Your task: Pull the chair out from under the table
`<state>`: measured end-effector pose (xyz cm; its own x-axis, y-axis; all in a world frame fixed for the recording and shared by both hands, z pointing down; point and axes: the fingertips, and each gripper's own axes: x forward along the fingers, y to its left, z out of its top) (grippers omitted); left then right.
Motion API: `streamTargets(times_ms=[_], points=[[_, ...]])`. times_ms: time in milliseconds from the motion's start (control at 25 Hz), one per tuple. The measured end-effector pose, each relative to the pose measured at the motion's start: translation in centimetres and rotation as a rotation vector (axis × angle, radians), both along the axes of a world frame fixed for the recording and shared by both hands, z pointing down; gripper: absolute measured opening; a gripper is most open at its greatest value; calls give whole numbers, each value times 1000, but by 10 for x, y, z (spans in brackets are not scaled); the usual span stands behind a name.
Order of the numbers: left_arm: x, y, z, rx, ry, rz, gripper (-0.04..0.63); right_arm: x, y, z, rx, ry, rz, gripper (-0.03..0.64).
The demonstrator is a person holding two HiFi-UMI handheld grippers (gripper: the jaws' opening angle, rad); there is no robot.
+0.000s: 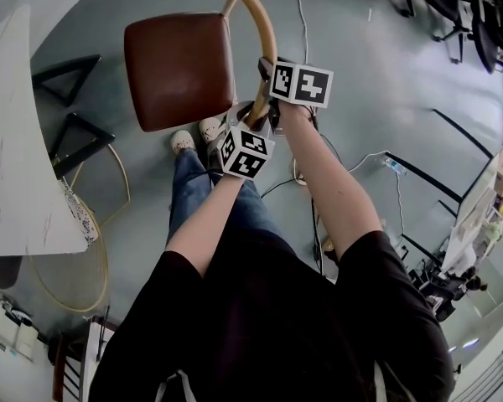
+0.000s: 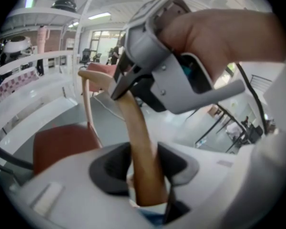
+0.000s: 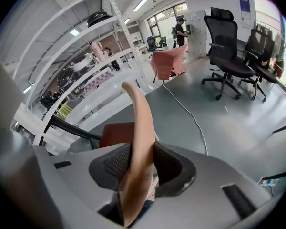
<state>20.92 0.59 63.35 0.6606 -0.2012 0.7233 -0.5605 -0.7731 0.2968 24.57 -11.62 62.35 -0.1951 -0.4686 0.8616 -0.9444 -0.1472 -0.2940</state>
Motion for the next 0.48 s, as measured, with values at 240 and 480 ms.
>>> streamTargets(times_ms=[240, 480], points=[[28, 5, -1, -16, 15, 17, 173, 30, 6, -2, 1, 12, 13, 152], [49, 9, -2, -28, 27, 35, 173, 52, 10, -2, -3, 17, 31, 152]])
